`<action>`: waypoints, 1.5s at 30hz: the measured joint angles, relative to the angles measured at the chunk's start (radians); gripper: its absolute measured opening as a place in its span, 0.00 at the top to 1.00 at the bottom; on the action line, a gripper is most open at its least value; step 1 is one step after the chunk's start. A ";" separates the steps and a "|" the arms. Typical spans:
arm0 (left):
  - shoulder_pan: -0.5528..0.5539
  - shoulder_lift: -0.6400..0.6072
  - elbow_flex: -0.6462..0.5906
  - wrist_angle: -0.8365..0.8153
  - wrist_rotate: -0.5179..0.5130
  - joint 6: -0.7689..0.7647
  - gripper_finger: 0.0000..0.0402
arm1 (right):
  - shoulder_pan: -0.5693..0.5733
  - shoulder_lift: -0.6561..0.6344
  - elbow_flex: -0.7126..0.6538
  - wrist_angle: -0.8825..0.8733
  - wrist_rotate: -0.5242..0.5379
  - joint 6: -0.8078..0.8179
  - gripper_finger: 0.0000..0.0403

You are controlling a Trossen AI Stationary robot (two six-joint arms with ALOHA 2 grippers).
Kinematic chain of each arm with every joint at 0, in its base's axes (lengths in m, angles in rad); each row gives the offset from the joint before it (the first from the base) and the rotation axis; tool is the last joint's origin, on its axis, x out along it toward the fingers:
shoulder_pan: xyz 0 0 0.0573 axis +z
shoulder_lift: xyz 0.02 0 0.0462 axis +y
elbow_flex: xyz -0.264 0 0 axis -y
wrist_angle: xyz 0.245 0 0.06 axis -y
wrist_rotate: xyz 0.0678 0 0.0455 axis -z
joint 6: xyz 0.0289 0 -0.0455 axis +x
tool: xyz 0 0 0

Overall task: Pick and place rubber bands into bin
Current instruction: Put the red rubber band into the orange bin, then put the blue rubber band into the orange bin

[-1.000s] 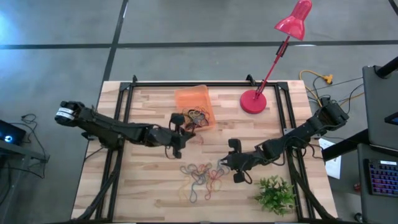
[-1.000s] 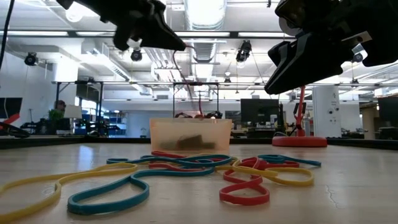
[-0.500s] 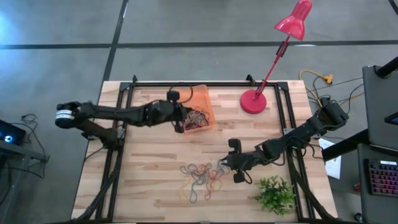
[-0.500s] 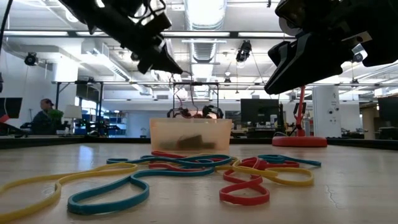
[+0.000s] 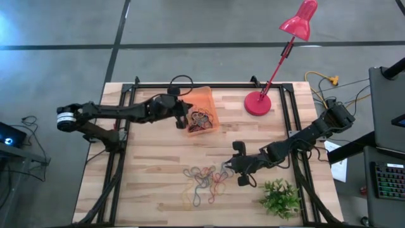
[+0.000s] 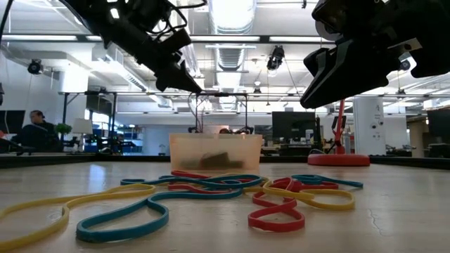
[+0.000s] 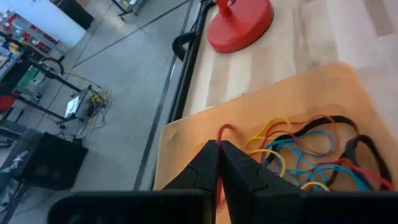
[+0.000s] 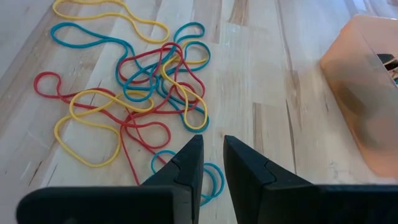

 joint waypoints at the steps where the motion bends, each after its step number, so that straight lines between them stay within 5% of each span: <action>1: 0.006 0.000 0.000 0.000 0.001 0.000 1.00 | 0.000 0.000 0.000 0.000 0.000 0.000 0.87; 11: 0.013 0.010 0.000 -0.009 0.076 -0.053 0.99 | 0.000 0.000 0.000 0.024 0.000 0.008 0.87; 25: -0.010 0.116 0.003 -0.018 0.081 -0.136 0.67 | 0.000 0.000 -0.018 0.067 0.000 0.073 0.87; 45: -0.402 -0.144 -0.001 -0.153 0.080 -0.315 0.65 | 0.000 0.206 -0.067 0.124 -0.055 0.058 0.84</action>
